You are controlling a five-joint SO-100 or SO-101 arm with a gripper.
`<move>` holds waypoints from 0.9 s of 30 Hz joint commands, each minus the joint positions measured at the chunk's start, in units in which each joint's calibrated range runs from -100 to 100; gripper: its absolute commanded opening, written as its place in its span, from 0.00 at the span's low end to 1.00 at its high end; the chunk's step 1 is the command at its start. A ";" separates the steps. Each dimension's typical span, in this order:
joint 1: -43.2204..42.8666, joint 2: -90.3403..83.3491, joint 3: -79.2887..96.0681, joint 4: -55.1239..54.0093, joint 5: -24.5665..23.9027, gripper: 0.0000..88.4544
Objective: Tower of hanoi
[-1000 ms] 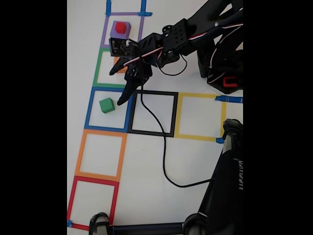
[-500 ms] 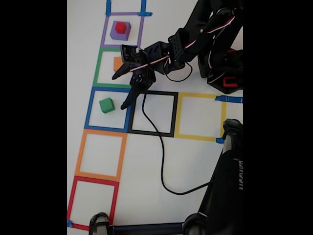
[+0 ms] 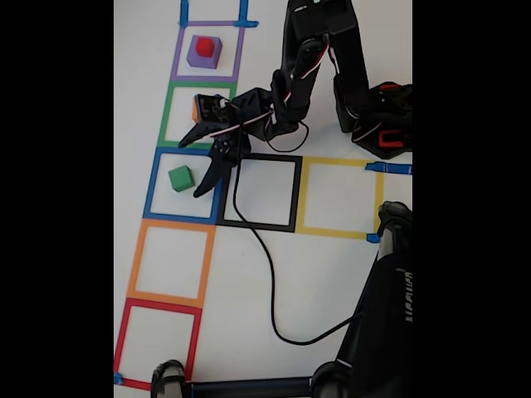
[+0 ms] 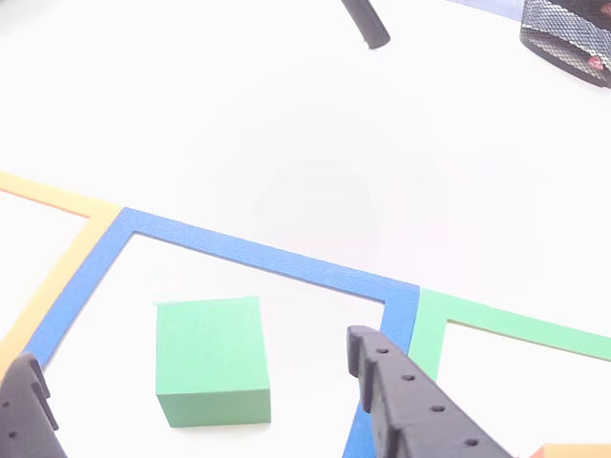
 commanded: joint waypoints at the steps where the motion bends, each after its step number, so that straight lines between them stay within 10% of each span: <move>1: -0.70 3.52 -5.38 -3.17 0.36 0.42; 27: -2.33 12.08 -10.20 -5.19 0.36 0.40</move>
